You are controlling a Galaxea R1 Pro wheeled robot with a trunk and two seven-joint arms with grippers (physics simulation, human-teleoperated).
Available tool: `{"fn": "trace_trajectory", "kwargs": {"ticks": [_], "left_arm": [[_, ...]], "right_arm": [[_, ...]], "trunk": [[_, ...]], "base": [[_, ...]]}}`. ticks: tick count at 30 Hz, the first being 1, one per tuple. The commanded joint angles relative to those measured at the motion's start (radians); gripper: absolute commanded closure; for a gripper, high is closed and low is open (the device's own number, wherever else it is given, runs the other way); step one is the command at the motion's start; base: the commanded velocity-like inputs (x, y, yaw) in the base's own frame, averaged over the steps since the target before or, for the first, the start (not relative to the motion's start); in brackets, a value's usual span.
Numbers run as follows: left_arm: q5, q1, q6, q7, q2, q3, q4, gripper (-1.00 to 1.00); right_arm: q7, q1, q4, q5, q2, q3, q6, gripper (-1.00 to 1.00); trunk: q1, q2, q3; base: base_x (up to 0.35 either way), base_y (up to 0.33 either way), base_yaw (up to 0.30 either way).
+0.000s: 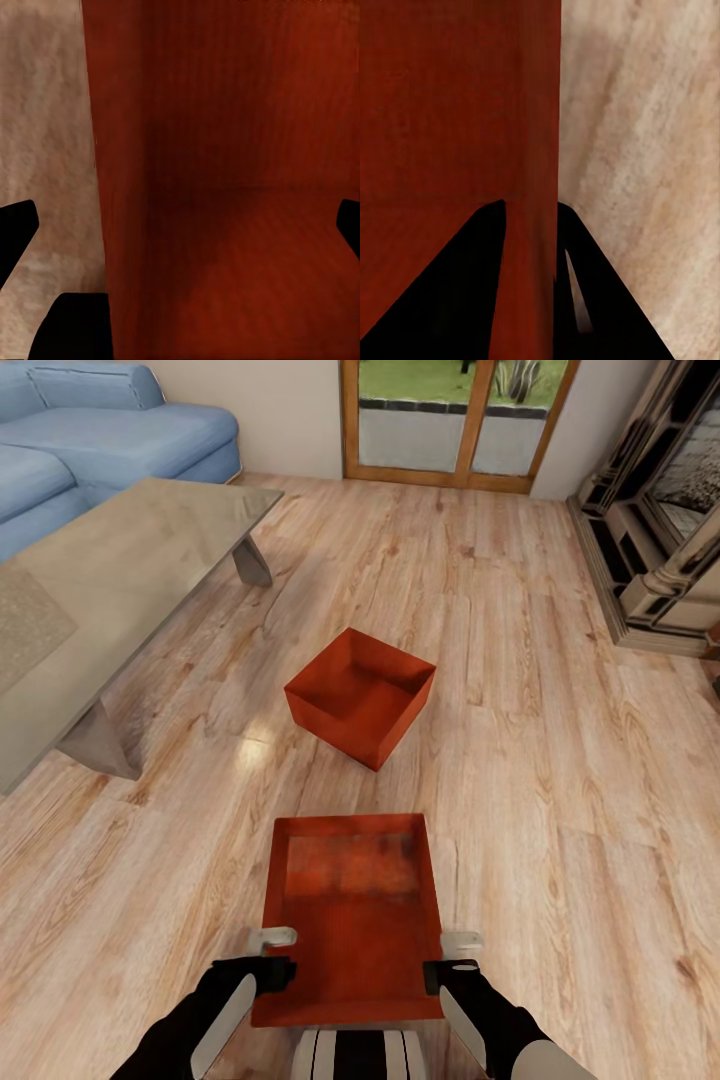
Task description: Move the two storage containers from the living room to the garage. In the garage, place one container on the floor and stack the other container on top of it (either order is fine).
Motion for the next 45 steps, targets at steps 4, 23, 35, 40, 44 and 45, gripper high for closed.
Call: {"fn": "trace_trajectory", "kwargs": {"ticks": [4, 23, 35, 40, 44, 45], "left_arm": [[0.011, -0.001, 0.002, 0.01, 0.001, 0.003, -0.002, -1.0], [0.011, -0.001, 0.002, 0.01, 0.002, 0.007, -0.001, 1.0], [0.011, -0.001, 0.001, 0.01, 0.01, 0.028, 0.001, 1.0], [0.011, -0.001, 0.001, 0.01, 0.01, 0.029, 0.001, 1.0], [0.01, -0.001, 0.001, 0.01, 0.01, 0.03, 0.0, 1.0], [0.009, -0.001, 0.0, 0.01, 0.01, 0.03, 0.0, 1.0]], "right_arm": [[-0.005, -0.001, -0.002, -0.007, -0.001, 0.005, 0.005, 1.0], [-0.005, -0.001, 0.0, -0.006, -0.003, 0.004, 0.005, 1.0], [-0.005, 0.0, 0.0, -0.006, -0.006, 0.001, 0.005, 1.0], [-0.005, 0.0, 0.0, -0.006, -0.006, 0.001, 0.003, 1.0], [-0.005, -0.001, 0.0, -0.006, -0.006, 0.001, 0.002, 1.0], [-0.005, -0.001, 0.0, -0.006, -0.006, 0.002, 0.002, 1.0]], "trunk": [[0.0, 0.0, -0.001], [0.0, 0.0, -0.001], [0.0, 0.0, -0.001], [0.0, 0.0, -0.001], [0.0, 0.0, -0.001], [0.0, 0.0, -0.001]], "base": [[0.0, 0.0, 0.0], [0.0, 0.0, 0.0], [0.0, 0.0, 0.0], [0.0, 0.0, 0.0], [0.0, 0.0, 0.0], [0.0, 0.0, 0.0]]}}
